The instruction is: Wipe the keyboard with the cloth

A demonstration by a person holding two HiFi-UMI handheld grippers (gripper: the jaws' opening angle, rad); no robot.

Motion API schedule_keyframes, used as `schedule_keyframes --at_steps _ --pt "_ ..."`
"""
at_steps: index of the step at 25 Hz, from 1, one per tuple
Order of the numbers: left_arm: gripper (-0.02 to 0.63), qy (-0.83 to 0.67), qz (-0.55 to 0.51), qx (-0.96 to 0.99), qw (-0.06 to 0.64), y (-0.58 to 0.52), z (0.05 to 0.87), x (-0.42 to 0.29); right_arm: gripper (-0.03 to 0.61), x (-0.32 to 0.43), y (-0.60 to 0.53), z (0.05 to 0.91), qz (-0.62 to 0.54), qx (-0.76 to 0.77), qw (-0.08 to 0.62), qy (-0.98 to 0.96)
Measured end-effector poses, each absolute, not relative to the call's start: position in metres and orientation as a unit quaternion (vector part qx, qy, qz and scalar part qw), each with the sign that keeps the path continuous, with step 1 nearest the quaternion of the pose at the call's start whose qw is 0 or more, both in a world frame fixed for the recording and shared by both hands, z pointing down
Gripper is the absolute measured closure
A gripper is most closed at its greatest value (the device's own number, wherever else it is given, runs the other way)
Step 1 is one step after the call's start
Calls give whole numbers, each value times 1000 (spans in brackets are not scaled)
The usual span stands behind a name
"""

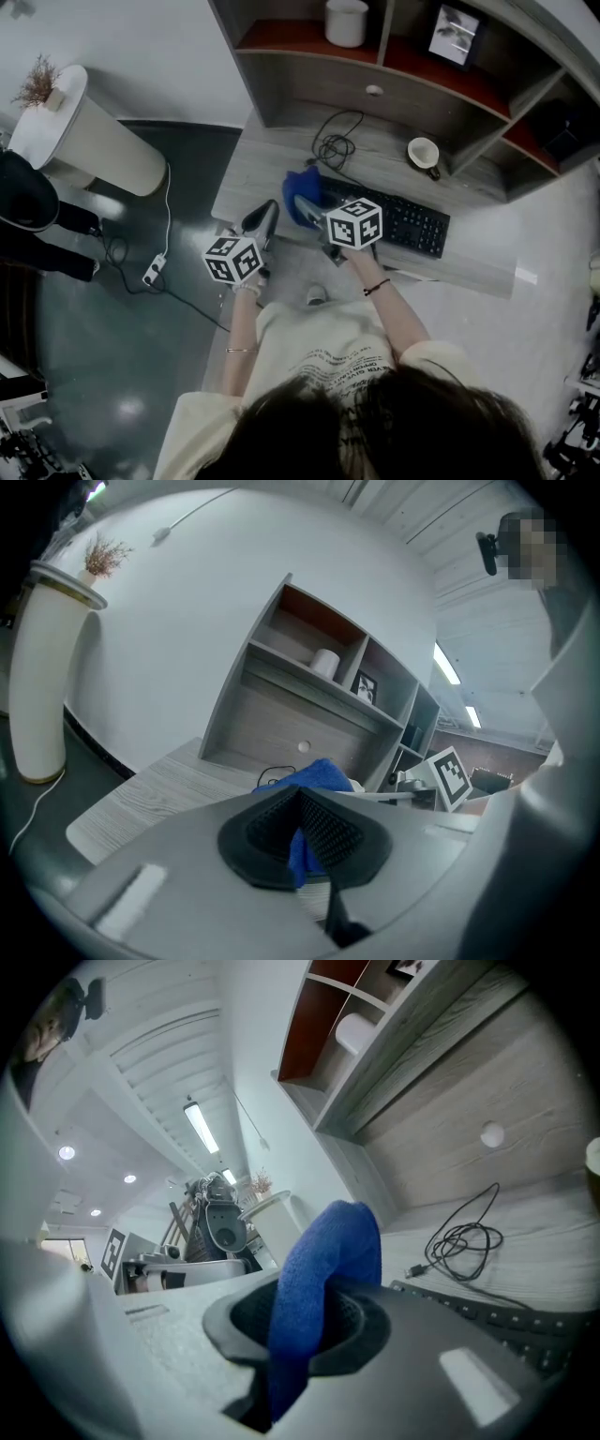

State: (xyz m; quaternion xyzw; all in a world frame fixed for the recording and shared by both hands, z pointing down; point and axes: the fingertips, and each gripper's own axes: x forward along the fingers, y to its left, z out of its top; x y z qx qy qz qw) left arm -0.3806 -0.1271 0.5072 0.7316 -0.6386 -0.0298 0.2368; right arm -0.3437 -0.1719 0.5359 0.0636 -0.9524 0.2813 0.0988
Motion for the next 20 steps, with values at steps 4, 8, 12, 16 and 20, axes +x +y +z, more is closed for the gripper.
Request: schedule_keyframes --at_steps 4,8,12,16,20 --pt "626 -639 -35 737 217 -126 492 -373 520 -332 -174 520 268 54 87 -958" --pt "626 -632 -36 749 195 -128 474 -362 520 -318 -175 501 244 45 75 -966" --pt "626 -623 -35 762 174 -129 458 -348 520 -303 -173 481 217 37 61 -974" --pt "626 -616 -33 771 161 -126 448 -333 520 -287 -171 466 196 42 47 -979" --pt "626 -611 -34 776 151 -122 441 -320 520 -272 -167 455 175 48 37 -983"
